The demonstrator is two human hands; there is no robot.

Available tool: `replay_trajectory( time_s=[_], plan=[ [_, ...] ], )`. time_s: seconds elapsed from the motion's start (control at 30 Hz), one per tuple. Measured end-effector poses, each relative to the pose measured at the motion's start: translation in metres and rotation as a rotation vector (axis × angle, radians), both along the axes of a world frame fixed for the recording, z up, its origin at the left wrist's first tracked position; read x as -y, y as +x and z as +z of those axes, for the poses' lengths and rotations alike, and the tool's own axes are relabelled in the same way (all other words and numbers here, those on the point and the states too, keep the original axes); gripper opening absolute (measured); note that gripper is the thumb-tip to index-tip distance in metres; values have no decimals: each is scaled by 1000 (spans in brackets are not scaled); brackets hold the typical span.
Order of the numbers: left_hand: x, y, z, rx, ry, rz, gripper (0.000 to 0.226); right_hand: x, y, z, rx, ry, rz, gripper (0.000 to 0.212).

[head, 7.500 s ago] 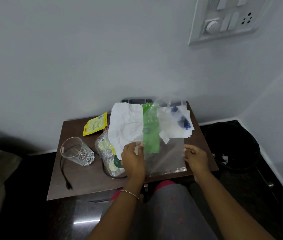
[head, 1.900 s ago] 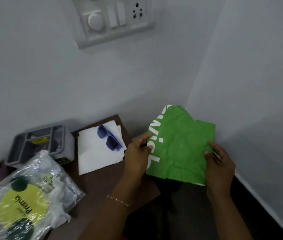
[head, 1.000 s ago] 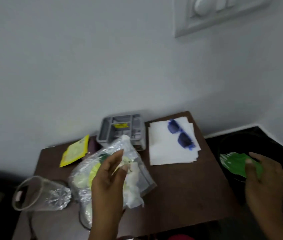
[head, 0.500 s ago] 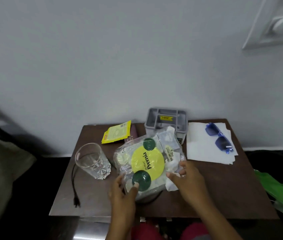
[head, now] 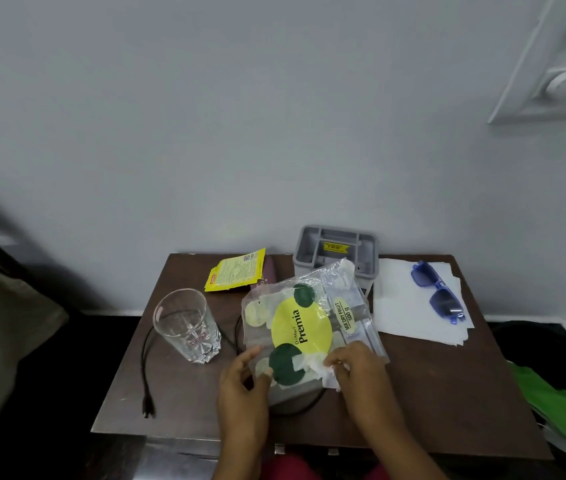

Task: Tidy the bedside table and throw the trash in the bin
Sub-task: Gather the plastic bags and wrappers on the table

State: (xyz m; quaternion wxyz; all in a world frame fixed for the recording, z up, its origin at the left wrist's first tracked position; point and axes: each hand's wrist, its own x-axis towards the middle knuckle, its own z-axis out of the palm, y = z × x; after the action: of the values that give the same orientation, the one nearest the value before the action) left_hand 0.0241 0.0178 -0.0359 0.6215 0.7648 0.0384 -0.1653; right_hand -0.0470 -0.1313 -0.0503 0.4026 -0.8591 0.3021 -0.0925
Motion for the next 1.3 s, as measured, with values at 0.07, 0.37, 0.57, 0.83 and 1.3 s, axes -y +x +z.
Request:
replay_trajectory(
  time_s=[0.07, 0.37, 0.57, 0.83, 1.3],
  plan=[
    [-2, 1, 8, 60, 37, 9, 48, 3, -2, 3, 40, 1, -61, 26],
    [-4, -9, 87, 443, -55, 13, 45, 37, -48, 6, 50, -1, -331, 19],
    [0, -19, 126, 354, -323, -14, 46, 21, -29, 22, 37, 75, -201, 21],
    [8, -34, 141, 220, -406, -143, 39, 47, -60, 83, 607, 1211, -431, 43],
    [220, -118, 52, 274, -47, -622, 44, 191, -228, 65, 585, 259, -825, 45]
  ],
)
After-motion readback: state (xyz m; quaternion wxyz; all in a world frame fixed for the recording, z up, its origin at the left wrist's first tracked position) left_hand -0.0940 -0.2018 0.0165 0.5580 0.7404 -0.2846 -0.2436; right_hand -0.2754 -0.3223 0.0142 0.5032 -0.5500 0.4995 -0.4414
